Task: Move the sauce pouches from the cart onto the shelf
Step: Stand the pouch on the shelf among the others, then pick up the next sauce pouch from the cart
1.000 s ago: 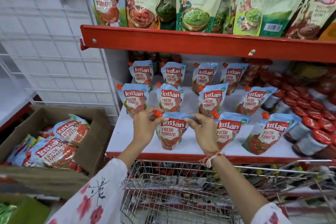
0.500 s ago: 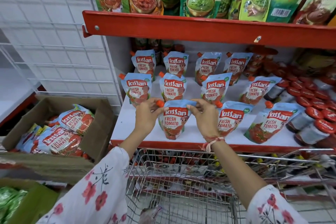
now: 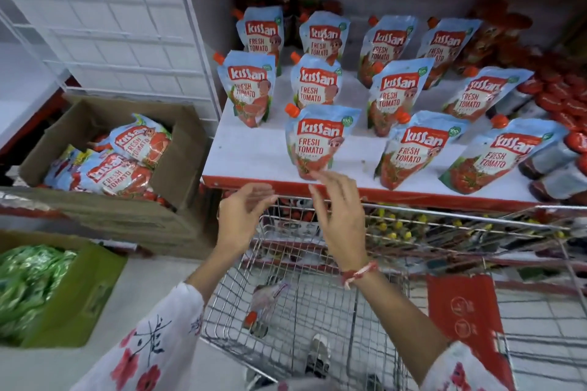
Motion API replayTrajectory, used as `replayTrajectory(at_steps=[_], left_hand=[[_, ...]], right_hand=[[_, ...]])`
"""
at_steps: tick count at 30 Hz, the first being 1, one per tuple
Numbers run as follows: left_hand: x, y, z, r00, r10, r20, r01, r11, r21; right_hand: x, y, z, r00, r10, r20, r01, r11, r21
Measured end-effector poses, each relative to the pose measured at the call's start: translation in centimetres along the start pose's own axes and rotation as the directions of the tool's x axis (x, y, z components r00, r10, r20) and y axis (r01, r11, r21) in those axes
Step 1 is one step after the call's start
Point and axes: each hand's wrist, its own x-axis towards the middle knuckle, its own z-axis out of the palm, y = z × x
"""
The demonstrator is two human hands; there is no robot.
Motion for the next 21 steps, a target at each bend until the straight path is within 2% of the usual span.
replayTrajectory(at_steps=[3,5,7,10,12,14,16,21], left_hand=[[-2.0,-3.8,0.3,0.992,-0.071,0.107,0.056,0.988,0.142],[-3.1,-6.4,0.6,0.983,-0.107,0.149,0.071,0.971,0.228],[-4.0,-8.3,1.2,0.970,-0.157,0.187,0.098,0.952,0.291],[-5.3,-10.5,2.2,0.909,-0.317,0.271,0.181,0.886,0.428],[-6.4,-11.3,2.7,0.833,-0.421,0.359,0.142,0.790,0.596],[-7.5,-12.0,3.2,0.742,-0.504,0.441,0.051,0.699,0.713],[-8.5,-13.1,3.8,0.687,-0.557,0.465,-0.001,0.640,0.768],[-9.5,-15.1,4.2,0.739,-0.546,0.396,0.029,0.612,0.790]], right_hand=[[-3.6,1.4,2.1,0.978,0.008,0.210,-0.006,1.000,-0.011],[-5.7,2.3,3.5,0.921,0.029,0.387,-0.026,1.000,-0.014],[-7.3,2.9,4.6,0.815,0.065,0.576,-0.068,0.998,-0.016],[-9.5,3.7,6.3,0.581,0.091,0.809,-0.054,0.996,-0.073],[-10.9,4.3,7.3,0.447,0.100,0.889,-0.011,0.994,-0.106],[-12.4,4.9,8.4,0.358,0.120,0.926,0.029,0.990,-0.139],[-13.7,5.5,9.5,0.324,0.147,0.935,0.082,0.980,-0.183],[-13.5,4.7,10.2,0.385,0.183,0.904,0.168,0.950,-0.264]])
